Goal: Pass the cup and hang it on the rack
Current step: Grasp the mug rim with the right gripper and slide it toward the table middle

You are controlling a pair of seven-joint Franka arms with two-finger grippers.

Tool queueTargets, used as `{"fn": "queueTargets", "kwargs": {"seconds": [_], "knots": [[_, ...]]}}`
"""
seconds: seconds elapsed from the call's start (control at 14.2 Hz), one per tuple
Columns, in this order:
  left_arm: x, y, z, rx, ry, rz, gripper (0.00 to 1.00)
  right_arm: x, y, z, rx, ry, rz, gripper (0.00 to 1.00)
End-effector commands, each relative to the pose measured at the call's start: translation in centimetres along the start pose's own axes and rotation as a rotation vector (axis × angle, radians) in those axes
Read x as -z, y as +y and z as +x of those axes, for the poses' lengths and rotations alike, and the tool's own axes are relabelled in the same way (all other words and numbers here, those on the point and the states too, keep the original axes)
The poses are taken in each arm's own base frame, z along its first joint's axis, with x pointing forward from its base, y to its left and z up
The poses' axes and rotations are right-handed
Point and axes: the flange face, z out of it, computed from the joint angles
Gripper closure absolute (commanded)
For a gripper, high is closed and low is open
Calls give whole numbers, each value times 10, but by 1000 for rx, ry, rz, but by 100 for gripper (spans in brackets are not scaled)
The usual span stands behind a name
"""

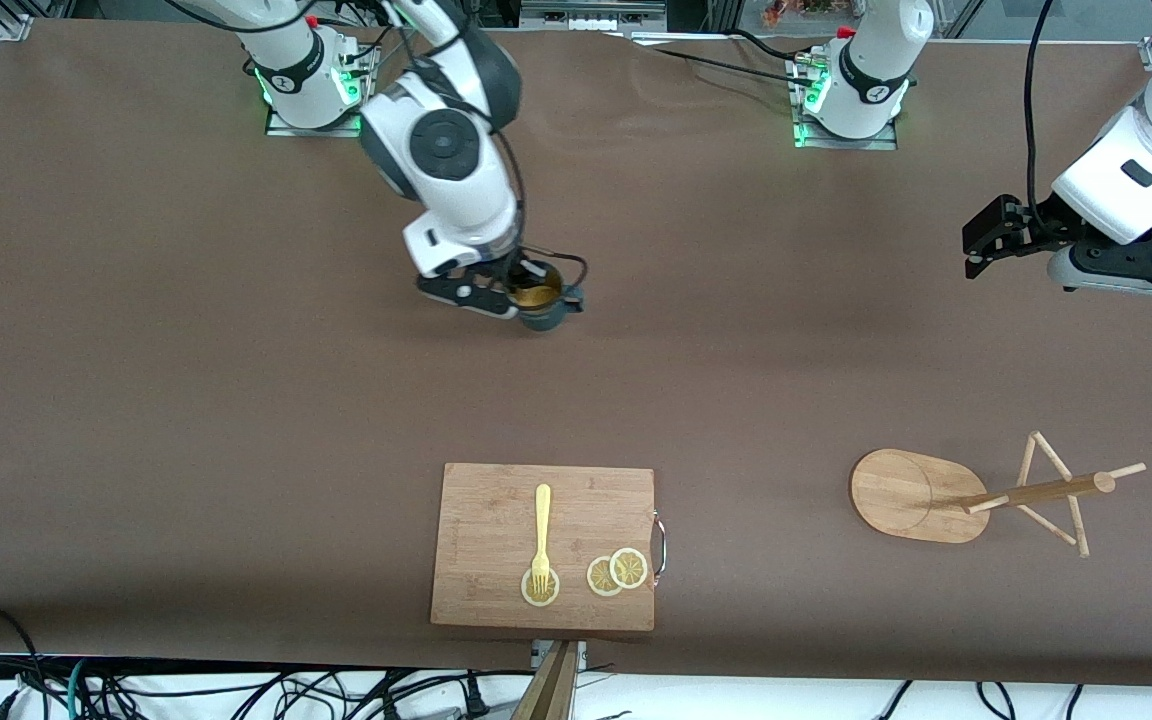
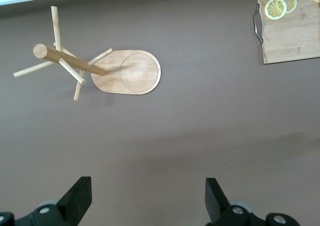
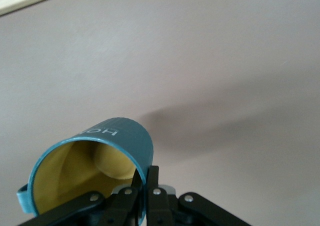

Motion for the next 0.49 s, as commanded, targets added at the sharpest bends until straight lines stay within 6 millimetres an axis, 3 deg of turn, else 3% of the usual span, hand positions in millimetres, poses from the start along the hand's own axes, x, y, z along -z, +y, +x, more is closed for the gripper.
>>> {"fn": "queueTargets", "kwargs": {"seconds": [0.0, 0.21, 0.42], "knots": [[6, 1, 2, -3, 10, 35, 0, -42, -36, -14, -35, 46, -55, 100], [6, 1, 2, -3, 10, 35, 0, -74, -60, -47, -18, 101, -47, 100], [6, 1, 2, -3, 10, 35, 0, -89, -64, -51, -21, 108, -29, 100]]}}
